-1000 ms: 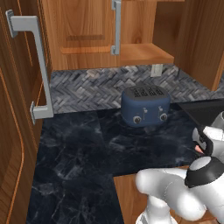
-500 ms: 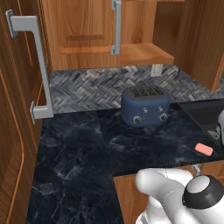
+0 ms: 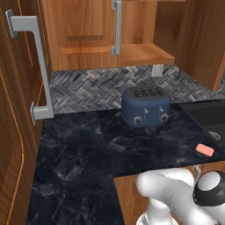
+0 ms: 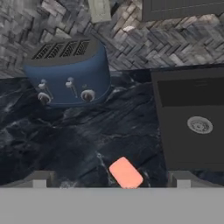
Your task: Open the cabinet. Pick the bar soap and place it next to the sink. Then close the cabinet.
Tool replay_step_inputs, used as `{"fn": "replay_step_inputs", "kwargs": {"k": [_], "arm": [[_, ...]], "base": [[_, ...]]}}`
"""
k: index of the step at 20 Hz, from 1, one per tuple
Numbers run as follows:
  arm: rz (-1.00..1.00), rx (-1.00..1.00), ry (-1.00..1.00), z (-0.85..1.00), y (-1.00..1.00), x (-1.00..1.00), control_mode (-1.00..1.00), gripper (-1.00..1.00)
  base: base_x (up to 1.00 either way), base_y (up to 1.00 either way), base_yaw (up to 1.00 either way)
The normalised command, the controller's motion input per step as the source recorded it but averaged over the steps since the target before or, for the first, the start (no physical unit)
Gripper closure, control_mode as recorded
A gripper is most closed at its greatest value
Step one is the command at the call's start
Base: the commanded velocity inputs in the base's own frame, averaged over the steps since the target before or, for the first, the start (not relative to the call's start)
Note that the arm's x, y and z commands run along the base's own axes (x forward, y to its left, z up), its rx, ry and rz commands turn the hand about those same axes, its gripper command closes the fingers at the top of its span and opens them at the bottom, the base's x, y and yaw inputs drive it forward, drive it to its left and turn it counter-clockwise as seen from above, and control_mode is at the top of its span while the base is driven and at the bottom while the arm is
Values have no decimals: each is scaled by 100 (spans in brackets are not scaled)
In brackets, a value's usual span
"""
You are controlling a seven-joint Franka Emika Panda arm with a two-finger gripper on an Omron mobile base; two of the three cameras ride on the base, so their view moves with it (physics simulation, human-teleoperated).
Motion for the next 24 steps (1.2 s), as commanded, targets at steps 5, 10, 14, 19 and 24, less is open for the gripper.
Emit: {"fn": "replay_step_inputs", "kwargs": {"k": [5, 10, 14, 19, 24], "arm": [[25, 19, -17, 74, 23, 0, -100, -100], [26, 15, -20, 66, 33, 0, -100, -100], [16, 3, -21, 61, 79, 0, -100, -100], [14, 0, -29, 59, 97, 0, -100, -100], [14, 0, -23, 45, 99, -12, -100, -100]], "base": [[0, 0, 0], [0, 0, 0], [0, 0, 0], [0, 0, 0], [0, 0, 0]]}}
